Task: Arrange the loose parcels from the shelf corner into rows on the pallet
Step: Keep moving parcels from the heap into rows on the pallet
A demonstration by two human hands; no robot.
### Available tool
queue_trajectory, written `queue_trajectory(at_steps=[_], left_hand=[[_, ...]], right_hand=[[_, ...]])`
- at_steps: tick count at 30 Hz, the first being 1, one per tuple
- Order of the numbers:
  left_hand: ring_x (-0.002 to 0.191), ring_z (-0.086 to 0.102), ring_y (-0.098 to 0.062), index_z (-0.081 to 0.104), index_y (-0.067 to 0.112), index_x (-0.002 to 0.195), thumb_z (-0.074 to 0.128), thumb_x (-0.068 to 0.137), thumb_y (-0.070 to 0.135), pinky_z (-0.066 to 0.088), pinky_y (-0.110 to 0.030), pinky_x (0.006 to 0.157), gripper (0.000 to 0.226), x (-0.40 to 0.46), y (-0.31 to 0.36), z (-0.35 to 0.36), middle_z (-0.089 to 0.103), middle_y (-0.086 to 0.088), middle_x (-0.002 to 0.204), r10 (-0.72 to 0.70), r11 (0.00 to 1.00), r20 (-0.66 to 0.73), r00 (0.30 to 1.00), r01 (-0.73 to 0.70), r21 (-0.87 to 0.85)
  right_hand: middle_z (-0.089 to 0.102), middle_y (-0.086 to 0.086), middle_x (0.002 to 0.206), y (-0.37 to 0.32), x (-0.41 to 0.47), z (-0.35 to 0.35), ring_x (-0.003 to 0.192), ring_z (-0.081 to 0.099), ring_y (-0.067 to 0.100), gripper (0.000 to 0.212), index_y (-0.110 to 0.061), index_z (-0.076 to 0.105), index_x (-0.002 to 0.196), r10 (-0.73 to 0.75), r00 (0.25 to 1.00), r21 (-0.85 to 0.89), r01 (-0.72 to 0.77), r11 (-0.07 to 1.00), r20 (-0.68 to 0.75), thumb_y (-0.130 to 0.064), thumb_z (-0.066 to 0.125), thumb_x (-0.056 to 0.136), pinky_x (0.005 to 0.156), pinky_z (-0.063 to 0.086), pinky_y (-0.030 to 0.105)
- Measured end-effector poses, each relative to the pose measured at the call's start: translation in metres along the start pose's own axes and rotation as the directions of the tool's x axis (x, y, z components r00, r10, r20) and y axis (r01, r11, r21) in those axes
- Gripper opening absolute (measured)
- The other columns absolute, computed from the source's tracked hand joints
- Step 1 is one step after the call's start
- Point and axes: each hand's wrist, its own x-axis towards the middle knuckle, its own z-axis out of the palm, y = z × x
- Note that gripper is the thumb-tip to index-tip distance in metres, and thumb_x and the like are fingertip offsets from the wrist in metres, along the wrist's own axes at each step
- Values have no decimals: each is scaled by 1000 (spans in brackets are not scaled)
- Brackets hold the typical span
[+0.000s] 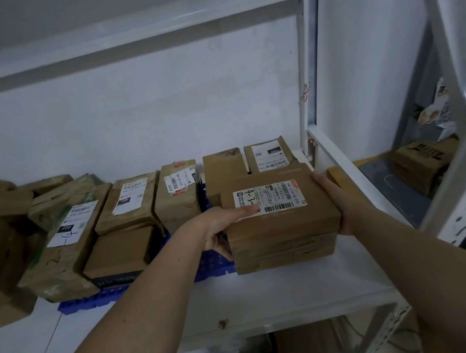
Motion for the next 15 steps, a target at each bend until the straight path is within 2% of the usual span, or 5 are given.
queue_trajectory(at_steps=[6, 10, 12, 14, 15], left_hand=[[104, 60, -34, 59, 27, 106, 88, 42, 56, 53, -64, 75, 77, 2, -1, -2, 63, -10, 114, 2, 1000, -10, 1000, -2, 4], [100, 62, -32, 57, 27, 112, 84, 50, 58, 55, -60, 77, 75, 4, 0, 0, 63, -9, 113, 10, 999, -45, 999, -8, 48], [101, 63, -29, 55, 23, 123, 79, 59, 62, 57, -51, 80, 79, 5, 1, -1, 63, -9, 117, 40, 991, -110, 993, -25, 132], [99, 63, -22, 56, 17, 122, 70, 71, 64, 56, -35, 72, 71, 4, 4, -3, 63, -7, 120, 127, 962, -199, 972, -73, 262], [92, 62, -16, 59, 17, 114, 65, 78, 61, 52, -27, 66, 57, 3, 6, -5, 65, -5, 118, 215, 932, -245, 945, -124, 340]], right_hand=[[75, 10, 94, -5, 1, 2, 79, 73, 27, 52, -21, 68, 102, -7, 1000, -23, 7, 1000, -29, -67, 57, 79, 58, 58, 36], [75, 9, 97, -11, -2, 4, 89, 72, 28, 52, -21, 65, 109, -5, 997, -91, -2, 996, -76, -65, 55, 82, 75, 57, 41], [72, 9, 105, -20, -6, 13, 98, 67, 29, 53, -18, 60, 118, -36, 983, -222, -5, 975, -179, -60, 53, 86, 88, 52, 44], [66, 9, 110, -29, -11, 26, 100, 61, 27, 55, -13, 52, 129, -181, 939, -445, 34, 895, -291, -52, 50, 91, 84, 51, 38], [63, 9, 110, -32, -13, 34, 99, 60, 26, 54, -10, 49, 131, -312, 902, -621, 65, 781, -298, -48, 49, 93, 79, 51, 36]])
